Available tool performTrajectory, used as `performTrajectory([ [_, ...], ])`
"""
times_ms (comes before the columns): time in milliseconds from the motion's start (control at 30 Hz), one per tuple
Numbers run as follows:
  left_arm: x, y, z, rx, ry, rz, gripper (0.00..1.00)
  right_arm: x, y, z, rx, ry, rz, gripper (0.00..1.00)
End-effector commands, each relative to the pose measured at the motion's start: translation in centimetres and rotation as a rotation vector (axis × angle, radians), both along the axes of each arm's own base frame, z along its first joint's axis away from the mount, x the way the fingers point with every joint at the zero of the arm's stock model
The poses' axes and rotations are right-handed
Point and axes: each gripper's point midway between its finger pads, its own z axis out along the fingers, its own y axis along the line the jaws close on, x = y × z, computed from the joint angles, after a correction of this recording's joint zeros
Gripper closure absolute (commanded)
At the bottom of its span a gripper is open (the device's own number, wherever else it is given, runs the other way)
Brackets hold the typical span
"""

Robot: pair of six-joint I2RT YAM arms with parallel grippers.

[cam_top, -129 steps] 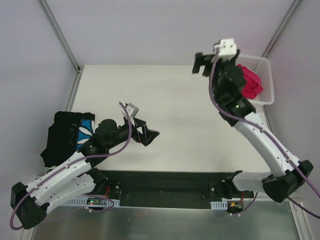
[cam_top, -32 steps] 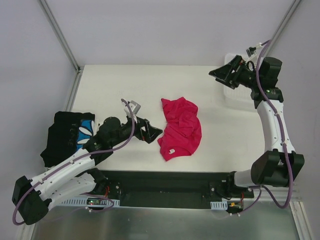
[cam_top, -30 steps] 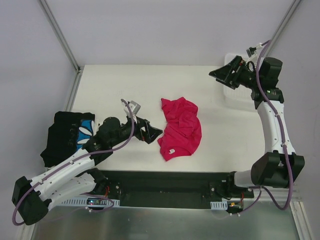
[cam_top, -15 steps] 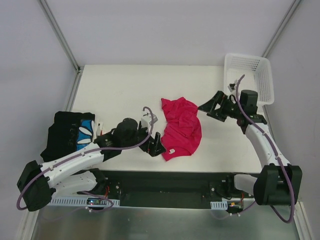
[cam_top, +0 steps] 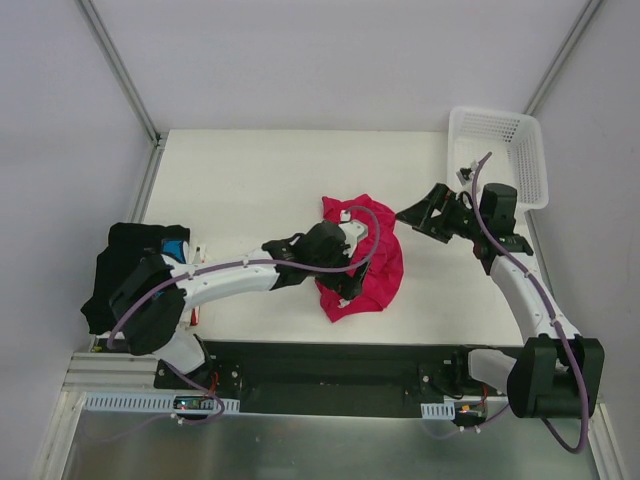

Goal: Fold and stack the t-shirts
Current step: Move the tshirt to the center of the board, then flatten out the tshirt

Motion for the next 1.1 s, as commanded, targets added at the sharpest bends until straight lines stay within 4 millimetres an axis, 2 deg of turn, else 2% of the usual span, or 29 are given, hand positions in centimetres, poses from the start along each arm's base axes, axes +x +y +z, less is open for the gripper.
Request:
performTrajectory([
  [0,2.1,-1.4,-0.9,0.079,-0.053,-0.015,0.07,-0.7,0.6,1.7,0.029,-0.08,0.04,0.02],
  [33,2.2,-1.7,-1.8,0.098,-0.037,-0.02,0.07,-0.8,0.6,1.8,0.031,-0.083,0.044,0.02],
  [100,2.5,-2.0,-2.1,0.108,-0.038,-0.022,0.07,-1.0,0.7,2.1,0.038,-0.088,0.048,0.02],
  [333,3.9,-1.6,-5.1,0.211,-0.048,0.017,0.07,-1.0,0.8,2.8,0.05,-0.117,0.048,0.02],
  [400,4.4,-1.6,-5.5,0.23,-0.056,0.029,0.1,-1.1,0.8,2.8,0.058,-0.112,0.049,0.02],
  [433,4.4,-1.4,-6.4,0.256,-0.048,0.032,0.13,-1.1,0.9,2.8,0.062,-0.114,0.052,0.02],
  [533,4.8,-1.3,-7.2,0.282,-0.05,0.041,0.38,-1.2,0.9,2.8,0.065,-0.116,0.056,0.02],
  [567,4.9,-1.4,-7.2,0.282,-0.052,0.044,0.55,-1.3,0.9,2.8,0.065,-0.117,0.056,0.02],
  [667,5.3,-1.0,-7.5,0.306,-0.066,0.071,0.83,-1.4,0.9,2.7,0.062,-0.119,0.054,0.02],
  [700,5.5,-0.8,-7.4,0.312,-0.075,0.079,0.99,-1.4,0.8,2.6,0.063,-0.118,0.054,0.02],
  [867,7.5,1.0,-5.8,0.363,-0.172,0.166,1.0,-1.2,0.7,2.1,0.064,-0.105,0.048,0.01],
  [967,9.4,1.8,-3.0,0.349,-0.237,0.25,1.0,-1.1,0.8,1.8,0.072,-0.098,0.051,0.01],
  [1067,12.2,3.8,1.2,0.318,-0.309,0.378,1.0,-1.1,0.8,1.3,0.073,-0.088,0.048,0.01],
])
